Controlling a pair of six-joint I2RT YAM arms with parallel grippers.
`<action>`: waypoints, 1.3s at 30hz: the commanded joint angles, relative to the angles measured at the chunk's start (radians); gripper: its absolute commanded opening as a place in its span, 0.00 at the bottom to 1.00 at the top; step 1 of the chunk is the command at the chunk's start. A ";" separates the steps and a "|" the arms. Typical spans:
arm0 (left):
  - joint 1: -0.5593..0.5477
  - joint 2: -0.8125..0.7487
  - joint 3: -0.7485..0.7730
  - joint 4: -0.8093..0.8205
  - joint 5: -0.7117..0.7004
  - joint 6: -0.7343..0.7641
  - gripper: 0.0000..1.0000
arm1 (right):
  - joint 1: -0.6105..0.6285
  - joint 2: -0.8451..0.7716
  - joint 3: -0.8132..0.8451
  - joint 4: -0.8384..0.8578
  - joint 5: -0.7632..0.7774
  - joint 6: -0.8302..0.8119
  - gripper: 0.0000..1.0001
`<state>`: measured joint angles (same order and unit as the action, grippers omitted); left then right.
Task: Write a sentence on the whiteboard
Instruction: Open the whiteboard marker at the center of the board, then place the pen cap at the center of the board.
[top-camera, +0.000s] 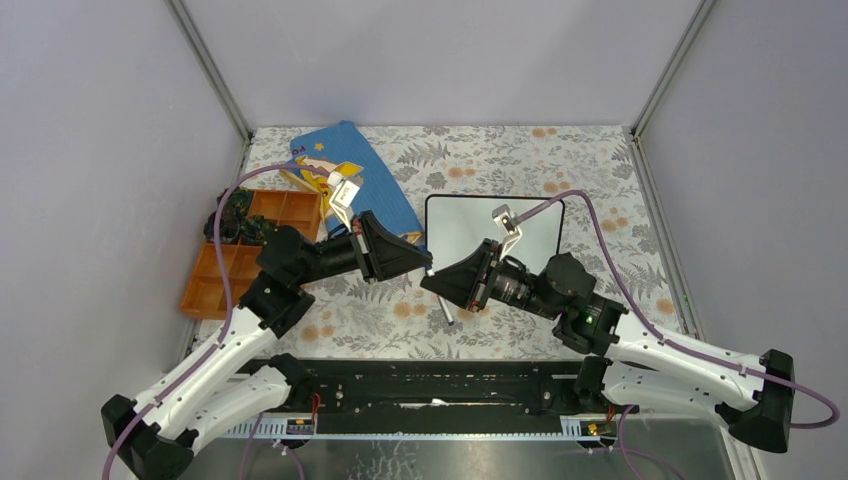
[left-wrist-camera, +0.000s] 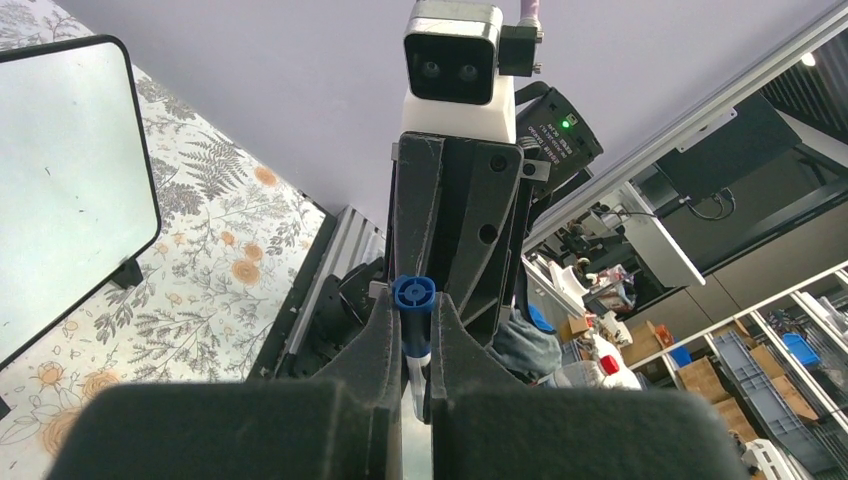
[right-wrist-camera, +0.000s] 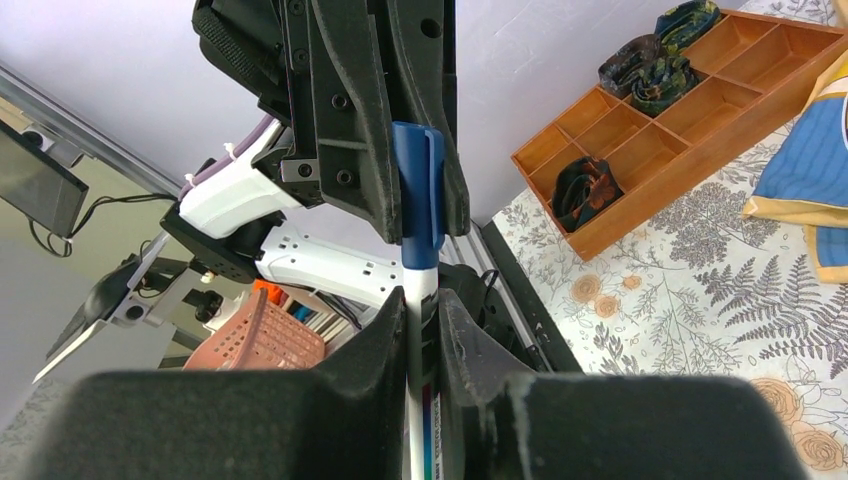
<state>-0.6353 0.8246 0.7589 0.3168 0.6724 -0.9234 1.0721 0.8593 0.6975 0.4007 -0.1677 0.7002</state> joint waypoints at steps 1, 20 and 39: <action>0.035 -0.015 0.072 0.088 -0.132 0.070 0.00 | 0.000 -0.058 -0.019 -0.051 -0.041 0.015 0.00; 0.059 -0.073 0.135 -0.460 -0.472 0.342 0.00 | 0.000 -0.185 0.105 -0.470 0.358 -0.160 0.00; 0.040 0.432 0.005 -0.818 -0.638 0.371 0.00 | 0.000 -0.118 0.077 -0.634 0.553 -0.249 0.00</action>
<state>-0.5877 1.1679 0.7490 -0.4885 0.0971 -0.5510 1.0725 0.7509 0.7753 -0.2596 0.3580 0.4782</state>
